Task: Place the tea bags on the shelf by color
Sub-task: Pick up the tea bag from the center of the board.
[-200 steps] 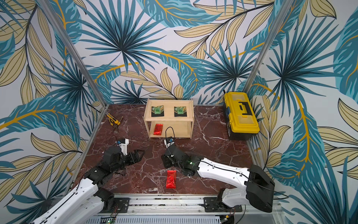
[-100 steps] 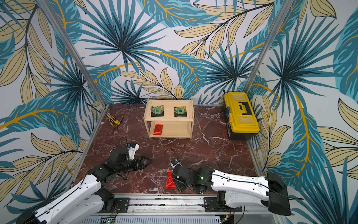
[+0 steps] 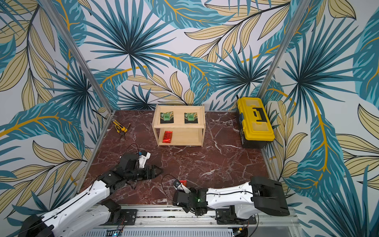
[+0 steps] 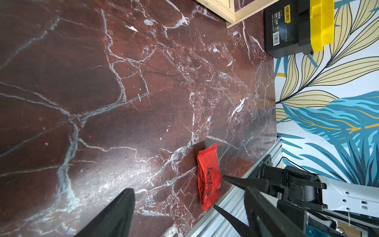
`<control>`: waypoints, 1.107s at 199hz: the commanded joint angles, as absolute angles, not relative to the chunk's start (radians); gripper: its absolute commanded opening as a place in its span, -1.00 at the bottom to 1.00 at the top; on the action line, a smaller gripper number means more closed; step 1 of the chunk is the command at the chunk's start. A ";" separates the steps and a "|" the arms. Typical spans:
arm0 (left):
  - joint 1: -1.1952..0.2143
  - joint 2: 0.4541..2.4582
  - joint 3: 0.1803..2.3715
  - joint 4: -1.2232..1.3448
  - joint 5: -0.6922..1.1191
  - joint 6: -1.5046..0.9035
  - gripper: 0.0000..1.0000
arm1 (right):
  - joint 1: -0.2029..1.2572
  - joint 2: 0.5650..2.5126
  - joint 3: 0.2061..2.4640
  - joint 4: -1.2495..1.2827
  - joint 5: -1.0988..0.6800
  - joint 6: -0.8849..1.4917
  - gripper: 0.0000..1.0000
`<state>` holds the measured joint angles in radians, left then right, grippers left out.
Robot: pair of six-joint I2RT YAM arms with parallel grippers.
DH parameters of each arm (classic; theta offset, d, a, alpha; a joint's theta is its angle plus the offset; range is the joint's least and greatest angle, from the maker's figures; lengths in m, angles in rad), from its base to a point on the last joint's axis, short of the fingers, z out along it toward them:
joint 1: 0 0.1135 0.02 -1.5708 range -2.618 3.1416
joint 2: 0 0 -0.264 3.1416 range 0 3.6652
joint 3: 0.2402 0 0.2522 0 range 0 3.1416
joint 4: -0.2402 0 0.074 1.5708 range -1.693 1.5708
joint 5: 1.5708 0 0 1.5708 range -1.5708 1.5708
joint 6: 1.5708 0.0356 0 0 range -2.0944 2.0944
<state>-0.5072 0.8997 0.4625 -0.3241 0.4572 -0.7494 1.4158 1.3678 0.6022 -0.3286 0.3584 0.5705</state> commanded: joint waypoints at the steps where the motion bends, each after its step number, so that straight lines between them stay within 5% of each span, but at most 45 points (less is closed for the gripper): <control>1: -0.508 0.908 0.485 -0.282 0.474 -0.733 0.77 | 1.401 1.376 0.571 -0.228 0.432 0.562 -0.01; 72: -0.509 1.004 0.472 -0.150 0.516 -0.754 0.77 | 1.239 1.443 0.571 -0.092 0.359 0.419 -0.03; 124: -0.527 1.117 0.502 -0.139 0.543 -0.684 0.74 | 1.193 1.197 0.514 -0.131 0.269 0.489 0.11; 220: -0.630 1.240 0.592 -0.229 0.467 -0.612 0.63 | 0.967 1.261 0.315 0.395 0.047 0.676 -0.28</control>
